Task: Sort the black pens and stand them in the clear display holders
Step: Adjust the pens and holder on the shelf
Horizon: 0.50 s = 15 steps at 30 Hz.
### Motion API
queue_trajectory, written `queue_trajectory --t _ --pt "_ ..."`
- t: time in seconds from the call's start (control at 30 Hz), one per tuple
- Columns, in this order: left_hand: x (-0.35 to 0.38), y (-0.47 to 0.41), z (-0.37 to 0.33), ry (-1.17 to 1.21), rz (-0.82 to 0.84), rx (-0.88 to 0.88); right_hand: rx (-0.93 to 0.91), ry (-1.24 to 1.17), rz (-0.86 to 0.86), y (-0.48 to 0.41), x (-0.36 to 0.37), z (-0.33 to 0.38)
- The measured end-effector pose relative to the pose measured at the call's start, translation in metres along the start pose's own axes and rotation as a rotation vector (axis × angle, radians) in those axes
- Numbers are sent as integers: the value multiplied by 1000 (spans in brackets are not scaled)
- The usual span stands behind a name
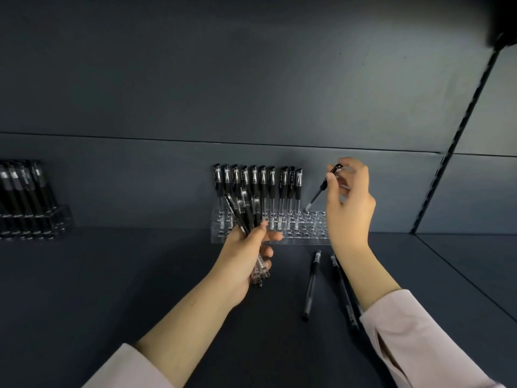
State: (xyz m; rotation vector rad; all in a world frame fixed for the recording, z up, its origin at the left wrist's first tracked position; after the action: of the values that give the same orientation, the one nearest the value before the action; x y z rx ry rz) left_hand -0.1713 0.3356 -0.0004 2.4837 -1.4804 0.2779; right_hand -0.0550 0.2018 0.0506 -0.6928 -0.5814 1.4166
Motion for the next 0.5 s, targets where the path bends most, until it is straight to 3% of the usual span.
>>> queue_trajectory --t 0.33,0.5 --pt "1 1 -1 -13 14 4 4 81 30 -4 0 -9" --pt "0 1 -2 -11 8 3 -102 171 107 -9 6 -16"
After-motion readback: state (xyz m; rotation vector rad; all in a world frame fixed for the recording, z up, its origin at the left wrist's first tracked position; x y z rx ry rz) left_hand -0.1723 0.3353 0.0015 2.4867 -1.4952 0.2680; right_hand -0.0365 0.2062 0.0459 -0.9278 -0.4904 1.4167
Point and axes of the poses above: each hand's wrist, its own y-axis away from the middle knuckle, its own x-axis out of the palm, z = x × y, the point moved 3 cm from there along -y, towards the middle knuckle, and after that the axes turned 2 degrees about -y, right-handed, at the moved point
